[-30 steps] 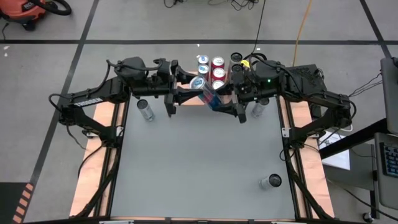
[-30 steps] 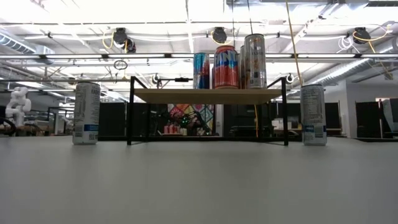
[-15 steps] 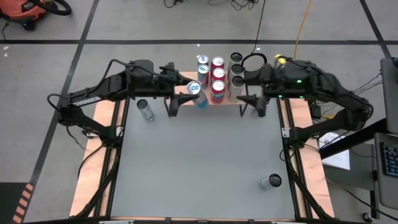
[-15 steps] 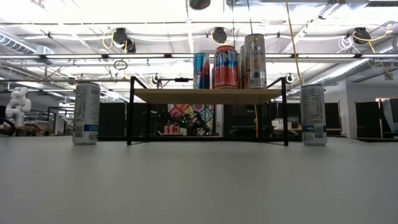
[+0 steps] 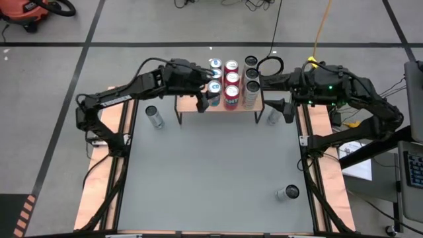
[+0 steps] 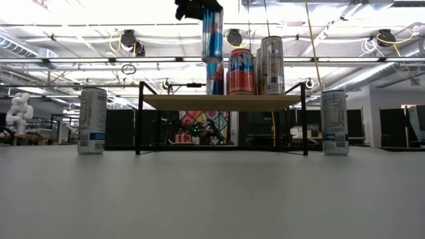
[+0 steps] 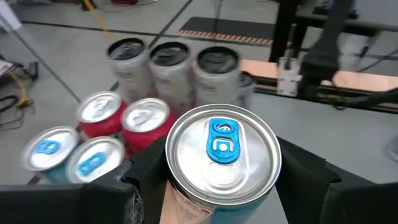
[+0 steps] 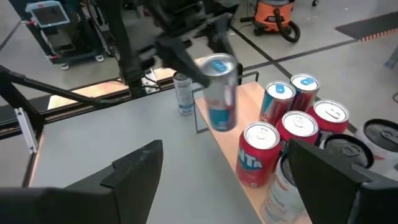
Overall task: Place canned beverage on shelf
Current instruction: Put the blue can on the shelf aligned with the other blue can
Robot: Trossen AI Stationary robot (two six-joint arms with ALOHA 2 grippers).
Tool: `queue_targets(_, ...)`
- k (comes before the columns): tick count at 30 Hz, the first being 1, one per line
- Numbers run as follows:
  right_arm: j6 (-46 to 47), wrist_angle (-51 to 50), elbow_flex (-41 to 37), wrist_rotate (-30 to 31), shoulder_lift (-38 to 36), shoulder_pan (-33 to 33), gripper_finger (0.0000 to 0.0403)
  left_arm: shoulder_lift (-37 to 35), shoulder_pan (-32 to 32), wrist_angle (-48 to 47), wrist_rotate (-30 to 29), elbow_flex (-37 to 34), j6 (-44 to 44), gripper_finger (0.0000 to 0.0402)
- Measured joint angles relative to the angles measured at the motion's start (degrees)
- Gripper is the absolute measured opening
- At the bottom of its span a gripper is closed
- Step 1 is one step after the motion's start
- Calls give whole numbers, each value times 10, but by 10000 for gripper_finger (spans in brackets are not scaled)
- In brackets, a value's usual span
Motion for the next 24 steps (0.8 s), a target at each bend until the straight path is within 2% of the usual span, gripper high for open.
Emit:
queue_targets(14,9,-29,0,-15,-17,0,309,48,38,-6,6,0,-19,234)
queue_targets(19,20,-29,-1,-15,-25,0,309,38,37,-17,14,-31,-47,234)
queue_targets(24,23,-29,-1,-15,-31,0,309,20,39,58,12,-69,-51,234)
